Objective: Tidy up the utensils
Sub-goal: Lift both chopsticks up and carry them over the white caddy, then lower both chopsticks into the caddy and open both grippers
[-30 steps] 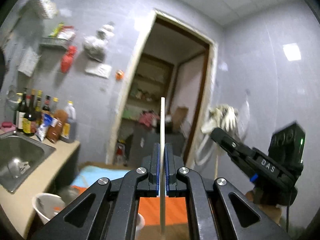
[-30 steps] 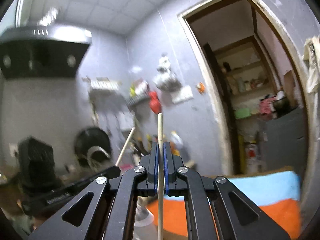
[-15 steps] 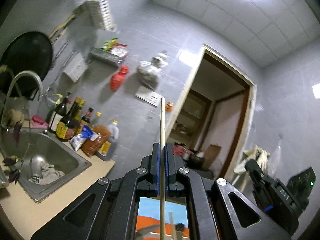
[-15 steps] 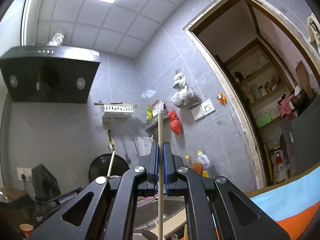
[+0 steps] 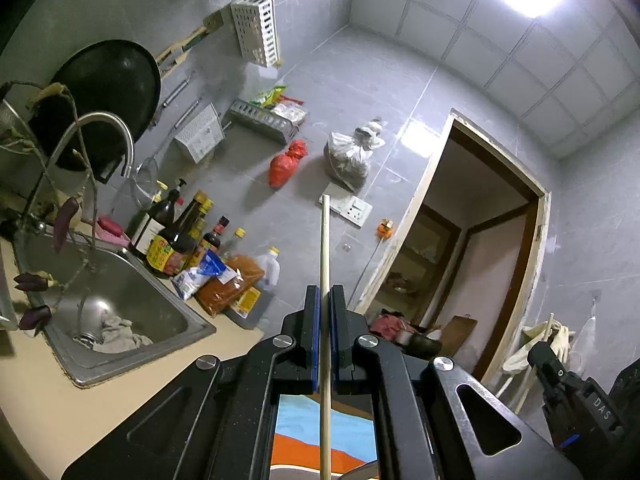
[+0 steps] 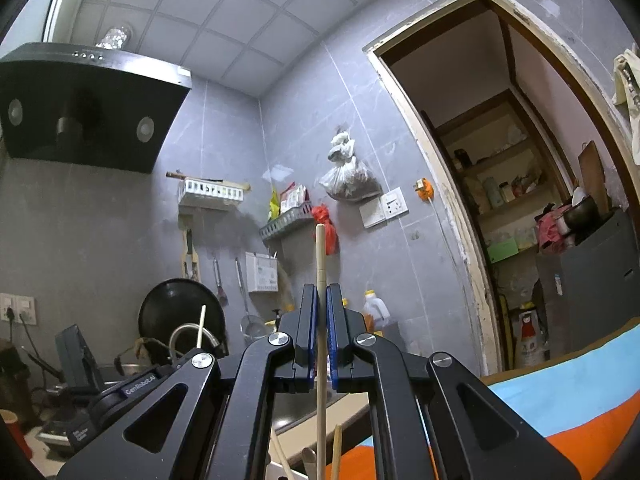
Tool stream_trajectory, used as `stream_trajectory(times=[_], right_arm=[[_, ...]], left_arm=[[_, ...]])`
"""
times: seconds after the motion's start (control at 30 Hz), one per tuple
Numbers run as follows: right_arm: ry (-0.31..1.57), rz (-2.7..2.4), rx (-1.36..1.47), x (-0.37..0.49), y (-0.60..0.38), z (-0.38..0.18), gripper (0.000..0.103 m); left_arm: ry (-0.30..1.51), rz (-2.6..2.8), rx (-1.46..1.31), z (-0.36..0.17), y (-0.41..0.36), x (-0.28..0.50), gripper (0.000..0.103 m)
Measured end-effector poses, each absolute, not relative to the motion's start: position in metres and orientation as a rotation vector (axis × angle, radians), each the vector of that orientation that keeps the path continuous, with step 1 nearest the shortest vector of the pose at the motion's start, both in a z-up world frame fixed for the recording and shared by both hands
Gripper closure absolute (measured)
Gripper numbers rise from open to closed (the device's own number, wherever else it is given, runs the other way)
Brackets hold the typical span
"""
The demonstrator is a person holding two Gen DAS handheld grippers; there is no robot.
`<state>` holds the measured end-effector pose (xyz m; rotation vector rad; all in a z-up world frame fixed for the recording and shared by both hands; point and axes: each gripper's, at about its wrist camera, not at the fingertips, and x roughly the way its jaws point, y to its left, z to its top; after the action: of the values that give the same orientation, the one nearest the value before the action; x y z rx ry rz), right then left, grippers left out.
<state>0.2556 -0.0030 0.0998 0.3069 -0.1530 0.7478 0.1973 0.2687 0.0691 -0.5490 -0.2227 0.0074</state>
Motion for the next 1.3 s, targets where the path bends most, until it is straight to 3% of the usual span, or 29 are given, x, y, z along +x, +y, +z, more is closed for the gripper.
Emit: stream_trajectory(times=[0.7,1.3], right_arm=[[-0.106,0.742,0.223,0.258,0.017,0.084,0.1],[-0.083,0.752,0.209,0.262,0.022,0.081,0.098]], left_arm=[[-0.152,0.006,-0.368,0.054,0.233,0.198,0.1],[-0.115,-0.012,-0.37,0.048,0.23,0.2,0.1]])
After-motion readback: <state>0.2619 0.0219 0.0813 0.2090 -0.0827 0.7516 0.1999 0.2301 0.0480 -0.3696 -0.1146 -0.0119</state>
